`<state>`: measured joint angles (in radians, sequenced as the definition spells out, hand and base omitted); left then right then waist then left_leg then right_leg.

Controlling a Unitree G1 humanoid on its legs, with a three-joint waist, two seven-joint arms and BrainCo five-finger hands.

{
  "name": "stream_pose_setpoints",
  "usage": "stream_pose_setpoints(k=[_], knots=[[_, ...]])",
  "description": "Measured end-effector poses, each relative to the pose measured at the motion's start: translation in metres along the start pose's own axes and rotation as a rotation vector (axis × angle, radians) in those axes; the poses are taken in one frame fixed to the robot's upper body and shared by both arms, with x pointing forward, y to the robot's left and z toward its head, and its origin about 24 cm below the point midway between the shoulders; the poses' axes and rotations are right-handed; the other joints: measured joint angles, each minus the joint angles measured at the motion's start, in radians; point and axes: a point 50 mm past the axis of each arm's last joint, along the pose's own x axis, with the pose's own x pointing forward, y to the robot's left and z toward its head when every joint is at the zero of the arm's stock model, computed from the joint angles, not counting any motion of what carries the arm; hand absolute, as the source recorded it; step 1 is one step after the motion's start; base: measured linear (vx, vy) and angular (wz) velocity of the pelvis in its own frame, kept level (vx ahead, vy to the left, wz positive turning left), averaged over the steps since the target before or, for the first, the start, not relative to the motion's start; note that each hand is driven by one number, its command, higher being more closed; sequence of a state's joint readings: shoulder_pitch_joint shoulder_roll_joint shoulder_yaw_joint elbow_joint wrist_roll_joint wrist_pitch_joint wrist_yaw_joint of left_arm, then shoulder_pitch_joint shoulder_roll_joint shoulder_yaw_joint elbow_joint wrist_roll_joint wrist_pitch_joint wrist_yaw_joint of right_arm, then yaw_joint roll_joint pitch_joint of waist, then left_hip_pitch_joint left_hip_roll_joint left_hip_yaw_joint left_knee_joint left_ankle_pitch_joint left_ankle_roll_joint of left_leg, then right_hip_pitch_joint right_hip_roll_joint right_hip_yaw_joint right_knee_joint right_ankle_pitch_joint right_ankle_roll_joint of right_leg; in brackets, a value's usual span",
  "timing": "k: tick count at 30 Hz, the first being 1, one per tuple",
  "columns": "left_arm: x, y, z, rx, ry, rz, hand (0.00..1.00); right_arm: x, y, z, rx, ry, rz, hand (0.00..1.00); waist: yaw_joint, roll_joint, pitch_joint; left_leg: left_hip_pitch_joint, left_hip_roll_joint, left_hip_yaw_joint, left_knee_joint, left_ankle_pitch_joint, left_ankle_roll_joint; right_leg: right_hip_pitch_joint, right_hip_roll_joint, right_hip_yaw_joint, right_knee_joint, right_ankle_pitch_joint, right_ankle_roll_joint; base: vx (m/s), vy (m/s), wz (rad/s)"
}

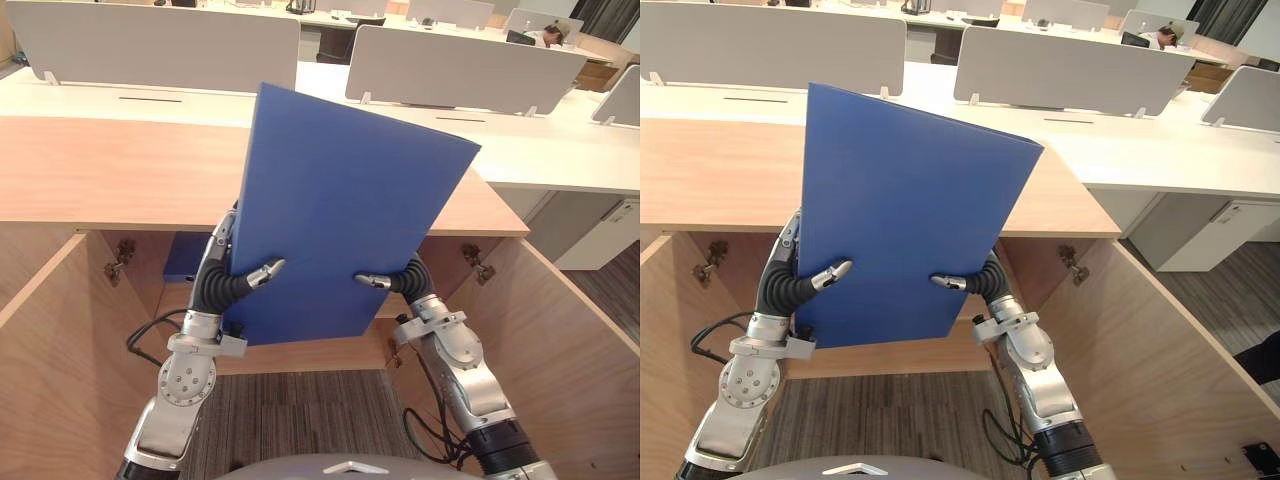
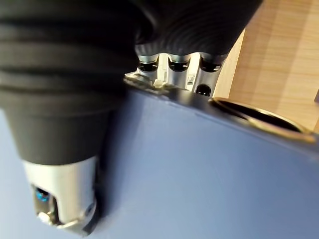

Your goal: Walk over to the cabinet, pick up the folder, carry it to the office cabinet, place the folder inside the office cabinet, then close the office cabinet door

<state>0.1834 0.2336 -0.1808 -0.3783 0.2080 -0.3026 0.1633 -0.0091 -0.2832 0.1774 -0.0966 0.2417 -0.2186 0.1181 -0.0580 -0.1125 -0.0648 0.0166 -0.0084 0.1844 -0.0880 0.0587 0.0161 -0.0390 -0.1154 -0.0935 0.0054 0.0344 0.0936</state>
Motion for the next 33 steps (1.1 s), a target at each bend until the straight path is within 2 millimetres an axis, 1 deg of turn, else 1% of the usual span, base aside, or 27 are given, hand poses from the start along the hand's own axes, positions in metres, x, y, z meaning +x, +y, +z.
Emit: stream_pose_setpoints(k=[4,7,9,10,12,15,16,18,19,21,22,23,28,31,33], knots=[[-0.004,0.005,-0.005,0.043,0.032,0.031,0.00,0.002,0.006,-0.001,0.015,-0.009,-0.030,1.00,0.001,-0.002,-0.004,-0.001,0.000,-0.007,0.000,0.000,0.000,0.001,0.000,-0.003,-0.004,0.000,0.001,0.00,0.000,0.04],[-0.011,0.010,-0.017,0.055,0.106,0.075,0.00,0.003,0.011,0.000,0.038,-0.024,-0.067,1.00,0.002,-0.002,-0.005,-0.001,0.000,-0.010,0.000,0.000,0.000,0.003,0.000,-0.004,-0.005,-0.001,0.001,0.00,0.000,0.00],[-0.019,0.015,-0.032,0.061,0.201,0.128,0.00,0.003,0.008,0.001,0.062,-0.036,-0.123,1.00,0.004,-0.002,-0.005,-0.002,0.000,-0.012,0.000,-0.001,-0.001,0.005,0.000,-0.006,-0.004,-0.001,0.001,0.00,0.000,0.00],[-0.022,0.018,-0.035,0.065,0.222,0.147,0.00,0.003,0.007,0.001,0.061,-0.038,-0.141,1.00,0.005,-0.002,-0.005,-0.002,0.000,-0.013,0.000,-0.001,-0.001,0.006,0.000,-0.007,-0.004,-0.001,0.002,0.00,0.000,0.00],[-0.032,0.028,-0.045,0.085,0.300,0.223,0.00,-0.004,-0.001,0.007,0.025,-0.056,-0.203,1.00,0.011,-0.002,-0.004,-0.003,0.000,-0.015,0.000,-0.002,-0.002,0.006,0.000,-0.009,-0.004,-0.003,0.003,0.00,0.000,0.02],[-0.043,0.040,-0.050,0.112,0.356,0.296,0.00,-0.009,-0.008,0.013,-0.032,-0.070,-0.248,1.00,0.010,-0.001,-0.004,-0.003,0.000,-0.019,0.000,-0.002,-0.002,0.006,0.000,-0.014,0.000,-0.008,0.002,0.00,0.000,0.05],[-0.050,0.046,-0.055,0.128,0.397,0.326,0.00,-0.012,-0.010,0.015,-0.073,-0.071,-0.265,1.00,0.012,0.000,-0.004,-0.002,0.000,-0.022,0.000,-0.003,-0.003,0.006,0.000,-0.019,0.003,-0.012,0.001,0.00,-0.001,0.06],[-0.054,0.048,-0.061,0.136,0.432,0.332,0.00,-0.014,-0.010,0.016,-0.098,-0.071,-0.265,1.00,0.015,0.001,-0.003,-0.002,0.001,-0.022,0.000,-0.003,-0.004,0.006,0.000,-0.021,0.003,-0.014,0.001,0.00,-0.001,0.02],[-0.063,0.050,-0.069,0.143,0.489,0.344,0.00,-0.014,-0.009,0.017,-0.115,-0.071,-0.259,1.00,0.016,0.003,-0.001,-0.002,0.001,-0.022,0.000,-0.005,-0.006,0.006,0.000,-0.023,0.003,-0.014,0.002,0.00,0.000,0.00],[-0.070,0.050,-0.074,0.140,0.534,0.350,0.00,-0.014,-0.009,0.017,-0.135,-0.067,-0.253,1.00,0.016,0.006,0.001,-0.002,0.001,-0.022,0.000,-0.006,-0.007,0.006,0.000,-0.023,0.003,-0.015,0.002,0.00,0.000,0.00],[-0.077,0.049,-0.079,0.139,0.575,0.350,0.00,-0.015,-0.008,0.016,-0.140,-0.062,-0.253,1.00,0.017,0.007,0.002,-0.003,0.001,-0.022,0.000,-0.007,-0.007,0.005,0.000,-0.023,0.003,-0.017,0.003,0.00,0.000,0.00],[-0.078,0.048,-0.080,0.138,0.582,0.350,0.00,-0.015,-0.008,0.016,-0.140,-0.061,-0.253,1.00,0.018,0.008,0.003,-0.003,0.001,-0.022,0.000,-0.007,-0.007,0.005,0.000,-0.023,0.003,-0.017,0.003,0.00,0.000,0.00],[-0.098,0.044,-0.098,0.127,0.710,0.344,0.00,-0.021,-0.005,0.010,-0.165,-0.028,-0.243,1.00,0.023,0.011,0.005,-0.007,0.004,-0.023,0.000,-0.011,-0.008,0.001,0.000,-0.024,0.002,-0.021,0.003,0.00,0.000,0.00],[-0.114,0.039,-0.110,0.115,0.803,0.323,0.00,-0.020,0.000,0.009,-0.162,-0.023,-0.223,1.00,0.019,0.013,0.007,-0.018,0.004,-0.023,0.000,-0.011,-0.008,-0.002,0.000,-0.024,0.002,-0.020,0.003,0.02,0.002,0.01],[-0.129,0.033,-0.120,0.104,0.890,0.302,0.00,-0.019,0.004,0.009,-0.174,-0.022,-0.211,1.00,0.022,0.015,0.013,-0.026,0.005,-0.022,0.000,-0.012,-0.008,-0.017,0.000,-0.025,0.007,-0.018,0.001,0.00,0.000,0.00]])
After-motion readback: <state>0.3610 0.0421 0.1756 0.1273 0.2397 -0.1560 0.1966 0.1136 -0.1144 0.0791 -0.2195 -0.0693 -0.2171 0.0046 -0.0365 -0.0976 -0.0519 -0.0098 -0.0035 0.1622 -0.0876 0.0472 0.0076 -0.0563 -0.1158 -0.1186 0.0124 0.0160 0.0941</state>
